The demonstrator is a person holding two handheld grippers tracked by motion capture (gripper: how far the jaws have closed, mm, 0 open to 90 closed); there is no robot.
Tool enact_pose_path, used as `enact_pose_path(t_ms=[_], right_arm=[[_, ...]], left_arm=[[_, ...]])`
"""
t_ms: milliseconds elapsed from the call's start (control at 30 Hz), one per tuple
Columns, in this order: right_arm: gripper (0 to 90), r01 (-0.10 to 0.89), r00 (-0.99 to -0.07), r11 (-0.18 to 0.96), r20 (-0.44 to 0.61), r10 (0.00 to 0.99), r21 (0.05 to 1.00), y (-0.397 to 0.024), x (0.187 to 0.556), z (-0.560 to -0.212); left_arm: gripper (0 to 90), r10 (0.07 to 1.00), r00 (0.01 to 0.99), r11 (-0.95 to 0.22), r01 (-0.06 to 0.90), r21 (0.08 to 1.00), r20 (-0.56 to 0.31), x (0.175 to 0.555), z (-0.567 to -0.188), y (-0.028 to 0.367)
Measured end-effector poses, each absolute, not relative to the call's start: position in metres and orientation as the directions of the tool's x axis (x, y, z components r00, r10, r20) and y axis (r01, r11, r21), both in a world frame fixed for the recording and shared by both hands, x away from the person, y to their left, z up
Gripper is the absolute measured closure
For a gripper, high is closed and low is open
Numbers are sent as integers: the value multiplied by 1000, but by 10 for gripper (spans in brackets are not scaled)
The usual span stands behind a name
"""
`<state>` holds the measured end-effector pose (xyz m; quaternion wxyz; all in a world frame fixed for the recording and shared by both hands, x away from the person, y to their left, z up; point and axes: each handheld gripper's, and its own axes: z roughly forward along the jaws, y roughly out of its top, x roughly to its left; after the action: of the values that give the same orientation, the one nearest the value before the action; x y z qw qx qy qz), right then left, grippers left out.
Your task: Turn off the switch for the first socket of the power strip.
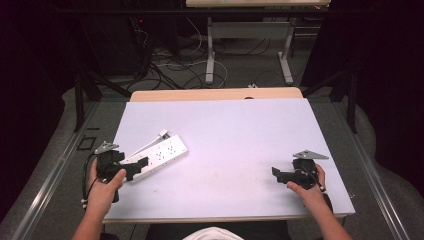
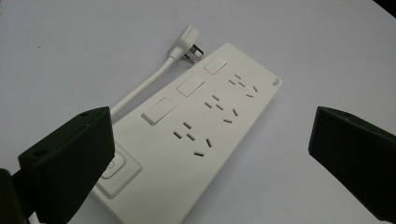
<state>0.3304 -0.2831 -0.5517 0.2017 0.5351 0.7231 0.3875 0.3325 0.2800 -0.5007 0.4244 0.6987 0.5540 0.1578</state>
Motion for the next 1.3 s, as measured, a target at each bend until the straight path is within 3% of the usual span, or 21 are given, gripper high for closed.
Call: enact_pose_path(t_ms=[533,1300], right_arm=[[77,618,-344,122,127,931,777,-284,330,-551],[77,619,-345,122,129,930,776,-285,331,-550]], left_arm=[[3,940,215,55,671,739,-264,334,-525,310],[6,953,195,34,692,721,-231,342,-548,319]])
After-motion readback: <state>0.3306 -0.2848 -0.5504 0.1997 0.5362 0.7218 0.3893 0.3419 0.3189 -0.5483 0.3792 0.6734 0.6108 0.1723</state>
